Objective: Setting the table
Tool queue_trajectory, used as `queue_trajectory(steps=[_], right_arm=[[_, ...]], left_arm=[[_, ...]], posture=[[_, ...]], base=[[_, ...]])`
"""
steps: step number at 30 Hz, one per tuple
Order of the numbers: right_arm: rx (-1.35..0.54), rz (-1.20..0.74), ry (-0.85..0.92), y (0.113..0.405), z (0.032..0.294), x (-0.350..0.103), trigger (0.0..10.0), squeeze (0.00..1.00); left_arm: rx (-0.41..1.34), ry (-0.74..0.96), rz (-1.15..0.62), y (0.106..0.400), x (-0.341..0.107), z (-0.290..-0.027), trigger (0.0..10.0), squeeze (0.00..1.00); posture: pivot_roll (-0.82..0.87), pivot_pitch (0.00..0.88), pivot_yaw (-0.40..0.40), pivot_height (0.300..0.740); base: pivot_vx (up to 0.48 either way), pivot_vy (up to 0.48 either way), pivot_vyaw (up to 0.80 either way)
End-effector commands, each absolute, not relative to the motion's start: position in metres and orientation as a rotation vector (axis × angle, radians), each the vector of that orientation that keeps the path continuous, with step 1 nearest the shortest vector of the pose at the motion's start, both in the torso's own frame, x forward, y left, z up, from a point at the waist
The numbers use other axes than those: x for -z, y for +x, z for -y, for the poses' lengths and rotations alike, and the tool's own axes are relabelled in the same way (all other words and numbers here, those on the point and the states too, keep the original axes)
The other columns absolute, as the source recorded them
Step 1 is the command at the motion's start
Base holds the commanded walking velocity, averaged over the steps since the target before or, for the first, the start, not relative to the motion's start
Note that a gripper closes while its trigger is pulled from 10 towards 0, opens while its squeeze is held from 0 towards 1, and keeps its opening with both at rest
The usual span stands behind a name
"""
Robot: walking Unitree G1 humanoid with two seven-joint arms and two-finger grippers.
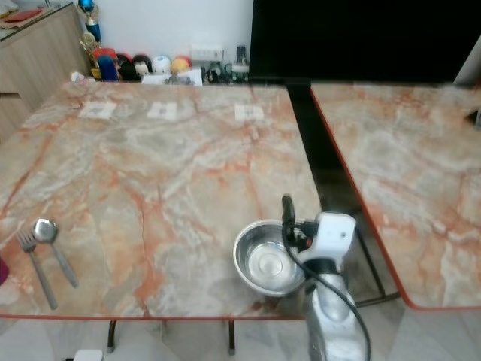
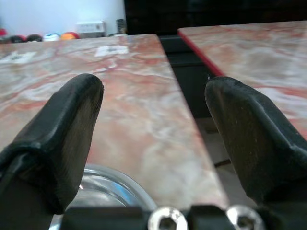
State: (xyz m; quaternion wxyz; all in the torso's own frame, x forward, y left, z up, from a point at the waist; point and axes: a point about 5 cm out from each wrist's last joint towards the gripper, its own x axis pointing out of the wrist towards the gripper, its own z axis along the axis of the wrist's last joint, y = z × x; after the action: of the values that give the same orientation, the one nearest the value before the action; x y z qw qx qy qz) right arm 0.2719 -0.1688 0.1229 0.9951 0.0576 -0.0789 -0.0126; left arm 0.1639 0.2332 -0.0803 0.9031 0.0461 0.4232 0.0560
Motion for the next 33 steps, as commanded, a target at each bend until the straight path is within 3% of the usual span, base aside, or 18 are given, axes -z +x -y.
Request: queue_trajectory(steps=[1,11,21,33], right_arm=[[0.025,0.176,0.138,0.266,0.170,-0.138,10.0,0.00],[0.080,-0.030,0.324,0.266,0.170,-0.116,10.0,0.00],[0.059,-0.186,0.316,0.271,0.172,-0.099,10.0,0.00],[-0.104,-0.273,0.359,0.273,0.154,-0.090,10.0,0.00]], left_arm=[[-0.109,0.099,-0.893,0.160,0.083,-0.232,10.0,0.00],[-0.102,0.101,-0.896,0.160,0.083,-0.231,10.0,0.00],[-0.106,0.104,-0.905,0.157,0.084,-0.230,10.0,0.00],[-0.094,0.116,-0.903,0.159,0.083,-0.230,10.0,0.00]], posture=[[-0.01,0.096,-0.044,0.740],[0.00,0.096,-0.044,0.740],[0.00,0.096,-0.046,0.740],[0.01,0.086,-0.045,0.740]], base=[[0.000,0.000,0.00],[0.000,0.000,0.00],[0.000,0.000,0.00],[0.000,0.000,0.00]])
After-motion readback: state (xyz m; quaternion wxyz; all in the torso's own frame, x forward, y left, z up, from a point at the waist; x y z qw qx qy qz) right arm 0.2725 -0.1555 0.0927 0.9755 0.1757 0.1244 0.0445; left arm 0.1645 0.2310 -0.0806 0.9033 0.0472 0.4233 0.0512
